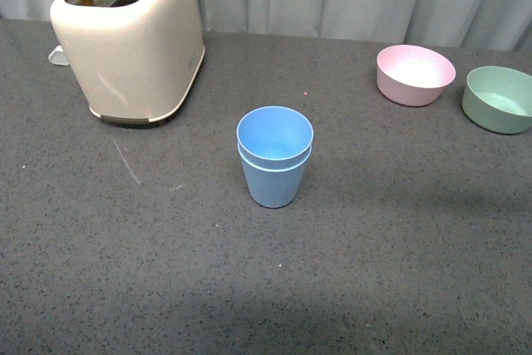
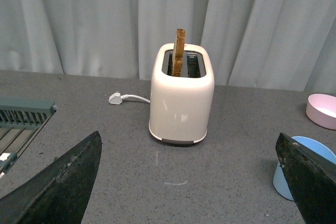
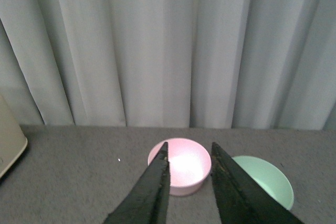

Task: Stack blue cups with both arms

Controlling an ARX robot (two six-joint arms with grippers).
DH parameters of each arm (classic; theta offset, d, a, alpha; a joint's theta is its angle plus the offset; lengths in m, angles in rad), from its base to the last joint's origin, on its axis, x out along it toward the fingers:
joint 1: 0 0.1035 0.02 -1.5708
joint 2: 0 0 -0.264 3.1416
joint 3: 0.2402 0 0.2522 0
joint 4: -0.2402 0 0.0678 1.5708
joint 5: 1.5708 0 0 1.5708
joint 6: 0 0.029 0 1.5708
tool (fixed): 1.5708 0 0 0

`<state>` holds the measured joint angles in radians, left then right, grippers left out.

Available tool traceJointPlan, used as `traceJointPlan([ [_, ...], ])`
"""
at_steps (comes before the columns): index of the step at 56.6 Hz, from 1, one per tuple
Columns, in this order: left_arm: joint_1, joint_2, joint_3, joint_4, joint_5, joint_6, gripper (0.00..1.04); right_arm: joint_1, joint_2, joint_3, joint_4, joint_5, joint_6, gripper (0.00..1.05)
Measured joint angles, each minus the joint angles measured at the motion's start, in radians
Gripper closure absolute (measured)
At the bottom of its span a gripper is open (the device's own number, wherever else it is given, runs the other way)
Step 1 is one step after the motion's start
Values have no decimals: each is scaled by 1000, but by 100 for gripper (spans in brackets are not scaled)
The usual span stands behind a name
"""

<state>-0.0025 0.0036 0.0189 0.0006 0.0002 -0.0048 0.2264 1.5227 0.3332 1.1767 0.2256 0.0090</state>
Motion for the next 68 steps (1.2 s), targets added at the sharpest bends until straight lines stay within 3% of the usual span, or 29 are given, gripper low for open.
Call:
traceJointPlan([
  [4,0,0,0,0,0,0,7,-17,-41,-42,-8,-20,-4,104],
  [39,0,0,0,0,0,0,7,-142,-502,-268,-237,-143,-8,104],
  [42,0,0,0,0,0,0,7,-182,-551,-280,-275,-205,-8,104],
  [47,0,0,0,0,0,0,7,-219,-625,-297,-333,-216,-8,104],
  [68,0,0,0,0,0,0,7,-224,-937,-330,-602,-224,-8,104],
])
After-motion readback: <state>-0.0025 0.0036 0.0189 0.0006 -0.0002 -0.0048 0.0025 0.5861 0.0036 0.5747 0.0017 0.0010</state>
